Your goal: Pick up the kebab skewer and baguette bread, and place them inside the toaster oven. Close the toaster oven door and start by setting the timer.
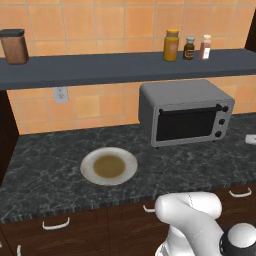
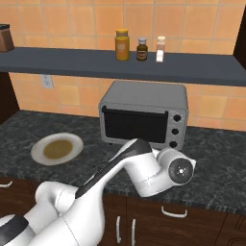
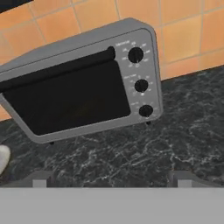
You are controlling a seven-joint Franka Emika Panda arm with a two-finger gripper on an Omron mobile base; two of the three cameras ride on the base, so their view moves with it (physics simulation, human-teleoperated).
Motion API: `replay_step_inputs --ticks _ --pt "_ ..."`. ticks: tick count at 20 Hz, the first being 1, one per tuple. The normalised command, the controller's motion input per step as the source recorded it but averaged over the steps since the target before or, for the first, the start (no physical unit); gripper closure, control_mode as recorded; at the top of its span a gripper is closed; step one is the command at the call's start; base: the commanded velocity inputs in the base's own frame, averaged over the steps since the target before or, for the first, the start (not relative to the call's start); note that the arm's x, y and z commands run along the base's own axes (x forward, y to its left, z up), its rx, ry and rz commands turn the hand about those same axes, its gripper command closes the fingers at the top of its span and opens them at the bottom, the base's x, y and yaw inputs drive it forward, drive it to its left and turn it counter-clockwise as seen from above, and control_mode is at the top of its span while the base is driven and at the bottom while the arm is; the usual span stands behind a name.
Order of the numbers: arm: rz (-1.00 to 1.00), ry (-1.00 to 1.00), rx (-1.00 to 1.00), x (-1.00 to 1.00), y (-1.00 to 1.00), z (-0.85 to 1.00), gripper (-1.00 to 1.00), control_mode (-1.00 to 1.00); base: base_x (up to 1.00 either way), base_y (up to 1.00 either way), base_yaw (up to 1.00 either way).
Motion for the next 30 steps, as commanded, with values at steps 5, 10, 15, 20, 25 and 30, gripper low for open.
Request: replay_step_inputs --ticks 5,10,15,20,25,30 --pt "0.0 0.0 -0.02 0.18 0.01 0.27 -1.0 -1.0 0.0 0.0 0.0" --pt "0.0 0.06 0.33 0.23 0.0 0.4 -1.0 -1.0 0.0 0.0 0.0" --pt "-0.03 0.05 0.59 0.24 0.0 0.09 -1.0 -1.0 0.0 0.0 0.0" --pt "-0.12 0.06 0.55 0.16 0.02 0.03 -1.0 -1.0 0.0 0.0 0.0" --pt "-0.13 0.17 0.29 0.17 -0.03 0.0 -1.0 -1.0 0.0 0.0 0.0" --pt "-0.07 -0.01 0.32 -0.08 -0.09 -0.06 -1.0 -1.0 0.0 0.0 0.0"
